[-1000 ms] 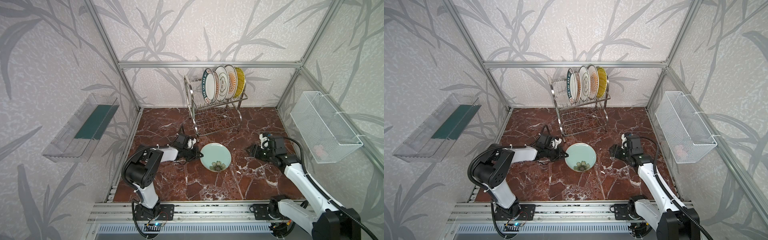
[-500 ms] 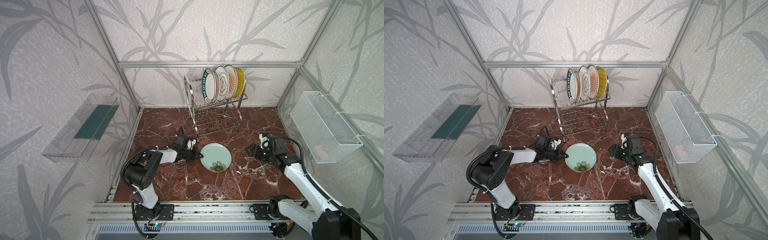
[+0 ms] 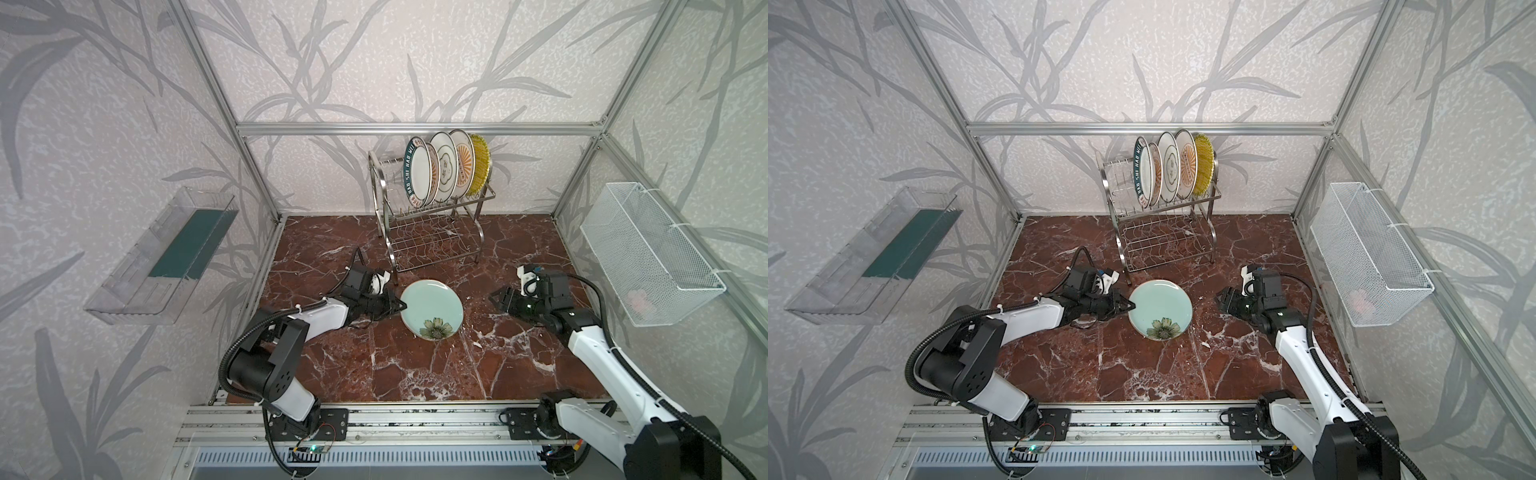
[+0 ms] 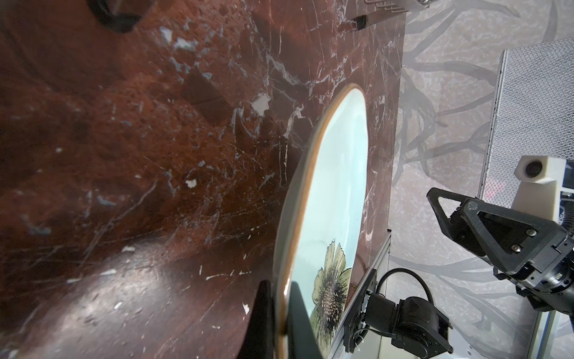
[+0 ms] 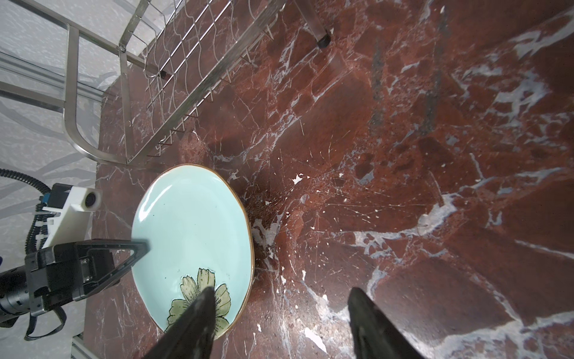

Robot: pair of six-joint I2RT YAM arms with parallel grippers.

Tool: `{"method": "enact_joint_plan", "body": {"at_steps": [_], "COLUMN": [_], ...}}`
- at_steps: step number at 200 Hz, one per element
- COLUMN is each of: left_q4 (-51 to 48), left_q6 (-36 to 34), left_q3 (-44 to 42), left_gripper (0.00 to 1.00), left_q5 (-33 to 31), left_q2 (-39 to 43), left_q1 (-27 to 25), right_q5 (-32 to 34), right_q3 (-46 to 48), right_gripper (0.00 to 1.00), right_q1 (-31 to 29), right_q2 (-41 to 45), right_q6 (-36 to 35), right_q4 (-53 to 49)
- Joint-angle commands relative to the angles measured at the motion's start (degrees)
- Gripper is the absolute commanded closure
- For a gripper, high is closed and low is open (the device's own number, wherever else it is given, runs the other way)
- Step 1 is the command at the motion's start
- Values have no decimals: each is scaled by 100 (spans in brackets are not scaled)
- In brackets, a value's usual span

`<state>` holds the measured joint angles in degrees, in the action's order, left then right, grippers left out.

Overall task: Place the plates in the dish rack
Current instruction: 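Tilt the plate up with the left gripper while the right gripper approaches its rim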

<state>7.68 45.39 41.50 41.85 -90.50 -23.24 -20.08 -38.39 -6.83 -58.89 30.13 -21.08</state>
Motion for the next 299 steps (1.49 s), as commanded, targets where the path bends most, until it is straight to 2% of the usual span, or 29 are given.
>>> {"method": "enact_joint_plan", "body": {"at_steps": [1, 58, 121, 203, 243, 279, 299], "left_q4": [450, 1080, 1715, 2031, 2593, 2691, 2695], "left_q6": [164, 458, 747, 858, 1180, 1239, 1239], "left_q3": [164, -1, -92, -168, -282, -320, -309], "left_gripper": [100, 100, 100, 100, 100, 100, 100], "left_q5": [398, 589, 850, 1123, 1240, 1238, 1238], "left_q2": [322, 331, 374, 555, 542, 557, 582], "left_q1": [-18, -21, -22, -19, -18, -19, -16], "right_q5": [-165, -718, -731, -661, -887, -1083, -1180], "right_q3": [12, 211, 332, 130, 121, 141, 143], "right_gripper": [33, 32, 29, 29, 36, 44, 45], "right_q1": [24, -14, -509, -1044, -1144, -1237, -1269], "right_q2": [83, 7, -465, -1008, -1098, -1122, -1120], "right_q6": [45, 359, 566, 801, 929, 1117, 1165], "right_q4": [79, 623, 1198, 1700, 2021, 2371, 2540]}}
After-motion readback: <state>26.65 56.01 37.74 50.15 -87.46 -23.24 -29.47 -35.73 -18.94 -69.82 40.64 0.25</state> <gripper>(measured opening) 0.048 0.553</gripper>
